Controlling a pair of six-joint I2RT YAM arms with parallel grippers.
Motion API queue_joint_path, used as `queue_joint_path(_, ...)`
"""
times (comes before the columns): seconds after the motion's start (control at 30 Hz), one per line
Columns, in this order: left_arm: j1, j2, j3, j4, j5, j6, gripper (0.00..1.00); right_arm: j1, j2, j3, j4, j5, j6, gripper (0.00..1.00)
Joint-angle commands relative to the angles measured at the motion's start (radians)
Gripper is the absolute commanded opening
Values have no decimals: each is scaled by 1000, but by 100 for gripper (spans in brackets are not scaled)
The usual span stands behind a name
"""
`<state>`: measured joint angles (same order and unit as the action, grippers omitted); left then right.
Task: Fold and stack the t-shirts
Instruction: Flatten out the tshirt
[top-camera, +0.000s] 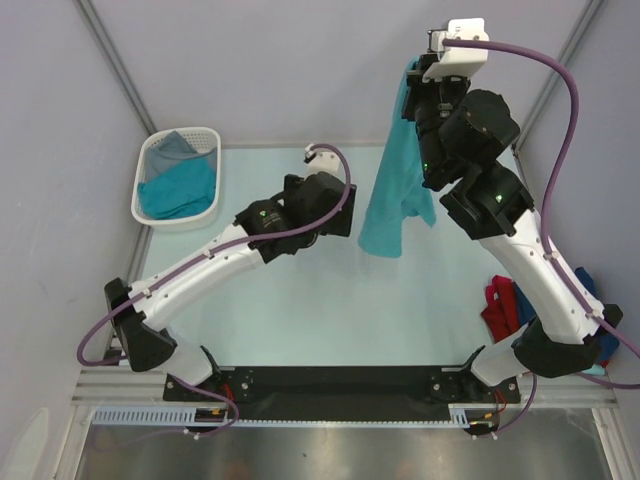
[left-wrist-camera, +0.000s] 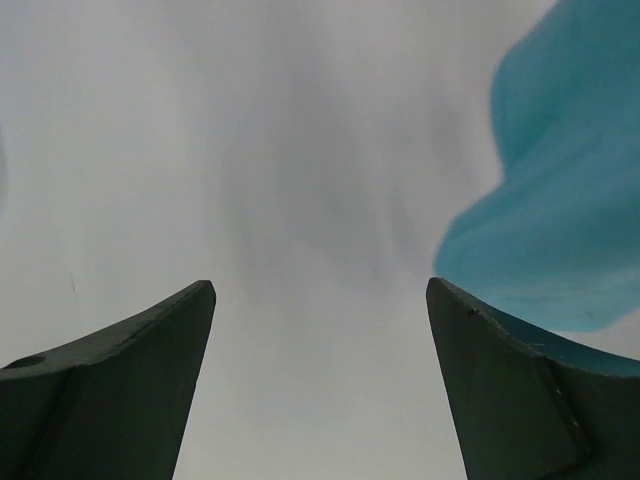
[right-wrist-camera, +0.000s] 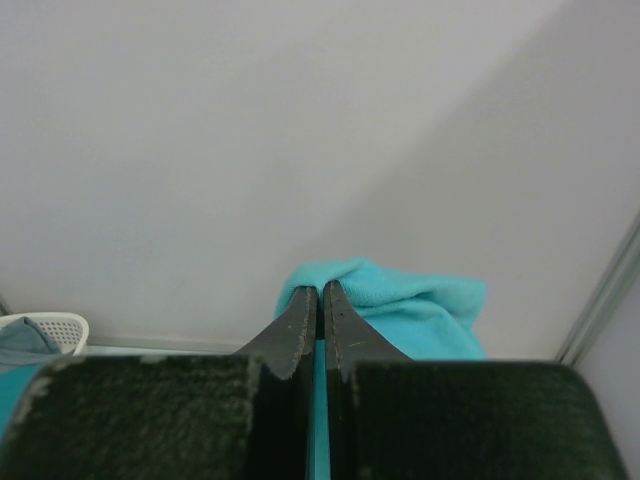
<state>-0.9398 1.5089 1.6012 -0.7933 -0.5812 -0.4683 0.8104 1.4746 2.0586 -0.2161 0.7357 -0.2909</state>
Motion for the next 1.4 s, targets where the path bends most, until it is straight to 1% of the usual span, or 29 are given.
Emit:
queue_joint_path(0.0, -85, -10, 46, 62, -28, 69, 93, -7, -16, -3, 44, -28, 35, 0)
queue_joint_path(0.1, -88, -6, 46, 57, -46, 60, 94, -45, -8, -17, 17, -70, 100, 0)
queue_joint_path(0.27, -88, -41, 8, 60, -81, 46, 94, -115, 29, -57, -31, -145, 191, 0)
queue_joint_path(0.33, -86, -53, -12, 65, -94, 46, 95, -134, 61, -58, -57, -173, 243, 0)
queue_joint_path(0.5, -88, -81, -41, 66, -92, 43, 95, -174, 150, -55, -86, -246, 286, 0)
queue_joint_path(0.57, -88, -87, -55, 65, -92, 43, 95, -185, 205, -46, -104, -294, 331, 0)
queue_joint_path(0.6, -86, -93, -61, 65, -94, 45, 95, -201, 226, -38, -114, -312, 344, 2)
queue_joint_path(0.63, -88, -96, -70, 66, -95, 45, 95, -208, 257, -28, -123, -329, 357, 12)
queue_joint_path(0.67, -86, -101, -73, 65, -94, 46, 95, -212, 274, -23, -121, -347, 367, 26)
queue_joint_path(0.7, -88, -107, -79, 68, -95, 48, 95, -217, 288, -15, -124, -351, 374, 48)
queue_joint_path(0.77, -88, -108, -89, 71, -95, 54, 96, -232, 325, 11, -135, -375, 394, 61)
queue_joint_path(0.8, -86, -111, -92, 74, -94, 57, 96, -237, 332, 17, -140, -386, 400, 69)
queue_joint_path(0.87, -88, -104, -92, 77, -94, 65, 96, -249, 349, 28, -140, -401, 403, 74)
queue_joint_path(0.9, -88, -102, -90, 78, -95, 69, 96, -254, 352, 28, -140, -407, 407, 78)
queue_joint_path(1.0, -86, -90, -81, 89, -89, 85, 97, -272, 346, 23, -144, -417, 420, 82)
queue_joint_path(1.07, -85, -73, -80, 97, -88, 99, 97, -274, 329, 5, -141, -394, 411, 82)
queue_joint_path(1.13, -74, -58, -73, 108, -56, 102, 97, -272, 291, -29, -126, -357, 388, 81)
queue_joint_path(1.17, -57, -37, -75, 117, -30, 103, 97, -278, 279, -55, -115, -349, 380, 81)
queue_joint_path(1.2, -47, -23, -72, 127, 27, 103, 97, -286, 253, -111, -97, -346, 381, 81)
queue_joint_path(1.27, -12, 40, -60, 128, 76, 88, 96, -318, 236, -153, -97, -349, 412, 80)
queue_joint_path(1.3, 1, 68, -38, 126, 125, 83, 96, -329, 225, -194, -98, -346, 423, 80)
queue_joint_path(1.37, 27, 138, -6, 115, 150, 76, 94, -347, 222, -231, -103, -337, 461, 80)
